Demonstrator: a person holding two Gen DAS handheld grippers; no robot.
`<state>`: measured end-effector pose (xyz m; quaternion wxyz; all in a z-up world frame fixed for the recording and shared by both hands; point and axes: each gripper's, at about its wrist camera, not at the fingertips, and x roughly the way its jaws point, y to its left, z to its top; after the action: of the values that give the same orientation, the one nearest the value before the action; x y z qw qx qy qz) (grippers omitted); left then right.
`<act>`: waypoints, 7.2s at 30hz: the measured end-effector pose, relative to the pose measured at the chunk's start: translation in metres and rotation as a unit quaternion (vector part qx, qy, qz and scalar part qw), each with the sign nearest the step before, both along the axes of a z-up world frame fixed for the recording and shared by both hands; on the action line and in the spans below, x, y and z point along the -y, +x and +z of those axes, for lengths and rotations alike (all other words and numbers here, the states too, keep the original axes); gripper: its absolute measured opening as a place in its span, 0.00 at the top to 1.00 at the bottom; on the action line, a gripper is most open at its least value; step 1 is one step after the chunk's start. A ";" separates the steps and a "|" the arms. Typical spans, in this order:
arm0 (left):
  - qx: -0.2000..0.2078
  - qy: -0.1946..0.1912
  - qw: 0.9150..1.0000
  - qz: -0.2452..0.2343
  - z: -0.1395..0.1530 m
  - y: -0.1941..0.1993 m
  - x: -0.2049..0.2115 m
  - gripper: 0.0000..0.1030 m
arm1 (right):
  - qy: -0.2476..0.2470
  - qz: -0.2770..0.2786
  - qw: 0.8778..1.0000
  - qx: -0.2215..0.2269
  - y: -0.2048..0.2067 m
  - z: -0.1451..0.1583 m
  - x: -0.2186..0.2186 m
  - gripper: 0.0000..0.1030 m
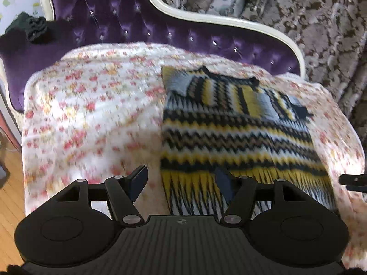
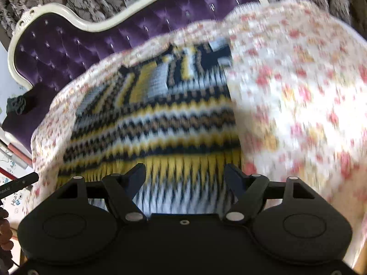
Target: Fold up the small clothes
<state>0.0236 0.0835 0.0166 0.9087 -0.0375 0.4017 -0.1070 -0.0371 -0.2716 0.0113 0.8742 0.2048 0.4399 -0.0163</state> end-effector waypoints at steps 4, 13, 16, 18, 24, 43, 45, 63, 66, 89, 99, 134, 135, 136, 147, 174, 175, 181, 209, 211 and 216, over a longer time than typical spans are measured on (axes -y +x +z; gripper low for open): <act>-0.018 -0.004 1.000 -0.017 -0.013 -0.020 0.005 0.39 | 0.019 -0.004 0.999 -0.032 -0.017 -0.014 -0.001 0.24; -0.051 0.006 0.997 -0.052 -0.039 -0.049 0.016 0.39 | 0.039 0.012 0.996 -0.084 -0.025 -0.032 -0.002 0.18; -0.040 0.025 0.997 -0.063 -0.039 -0.057 0.019 0.39 | 0.044 0.020 0.995 -0.090 -0.026 -0.035 -0.003 0.18; -0.041 0.027 0.997 -0.067 -0.038 -0.059 0.021 0.39 | 0.040 0.024 0.995 -0.089 -0.027 -0.035 -0.006 0.17; -0.040 0.023 0.996 -0.072 -0.041 -0.060 0.026 0.39 | 0.054 0.041 0.995 -0.078 -0.025 -0.040 -0.014 0.12; -0.061 0.005 0.996 -0.071 -0.047 -0.051 0.033 0.90 | 0.056 0.048 0.996 -0.055 -0.033 -0.041 -0.017 0.76; -0.060 -0.011 0.996 -0.061 -0.047 -0.048 0.027 0.91 | 0.063 0.035 0.996 -0.048 -0.035 -0.040 -0.011 0.84; 0.042 -0.142 0.987 -0.056 0.051 -0.008 0.000 0.95 | 0.147 0.021 0.986 0.081 -0.009 0.044 0.012 0.86; 0.049 -0.160 0.984 -0.056 0.061 0.008 -0.002 0.95 | 0.148 0.023 0.984 0.100 0.003 0.061 0.015 0.86; 0.079 -0.046 0.993 -0.078 0.033 0.127 0.019 0.70 | 0.164 -0.023 0.981 0.104 0.155 0.041 0.039 0.87; 0.027 0.057 0.977 -0.202 -0.035 0.140 0.065 0.65 | 0.161 -0.030 0.982 0.088 0.157 0.026 0.039 0.87; 0.163 0.020 0.984 -0.072 0.030 0.229 0.066 0.96 | 0.108 -0.022 0.987 0.115 0.224 0.038 0.046 0.87; 0.154 0.019 0.986 -0.067 0.024 0.240 0.069 0.96 | 0.100 -0.023 0.988 0.112 0.234 0.034 0.045 0.87; 0.147 0.020 0.987 -0.064 0.018 0.245 0.068 0.96 | 0.094 -0.024 0.989 0.108 0.242 0.029 0.044 0.87; 0.069 0.039 0.996 -0.037 -0.038 0.302 0.079 0.95 | 0.076 -0.041 0.995 0.054 0.300 -0.037 0.053 0.82; 0.031 0.065 0.995 -0.073 -0.019 0.248 0.055 0.72 | -0.002 0.006 0.996 0.085 0.246 -0.043 0.059 0.43; 0.025 0.066 0.994 -0.079 -0.022 0.243 0.055 0.71 | -0.003 0.006 0.996 0.085 0.243 -0.044 0.058 0.43; 0.015 0.106 0.989 -0.102 -0.046 0.227 0.068 0.69 | -0.029 0.007 0.996 0.087 0.234 -0.046 0.048 0.74; 0.035 0.095 0.992 -0.078 -0.056 0.217 0.067 0.59 | -0.022 0.017 0.993 0.112 0.230 -0.055 0.057 0.37; 0.037 0.091 0.992 -0.077 -0.056 0.216 0.066 0.58 | -0.035 0.018 0.994 0.106 0.232 -0.057 0.056 0.41; 0.035 0.090 0.992 -0.075 -0.055 0.216 0.067 0.57 | -0.105 0.031 0.989 0.102 0.233 -0.046 0.038 0.88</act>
<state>0.2400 0.0160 -0.0384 0.9114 0.0788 0.3791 -0.1397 0.1955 -0.3098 -0.0351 0.9315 0.0984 0.3499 -0.0147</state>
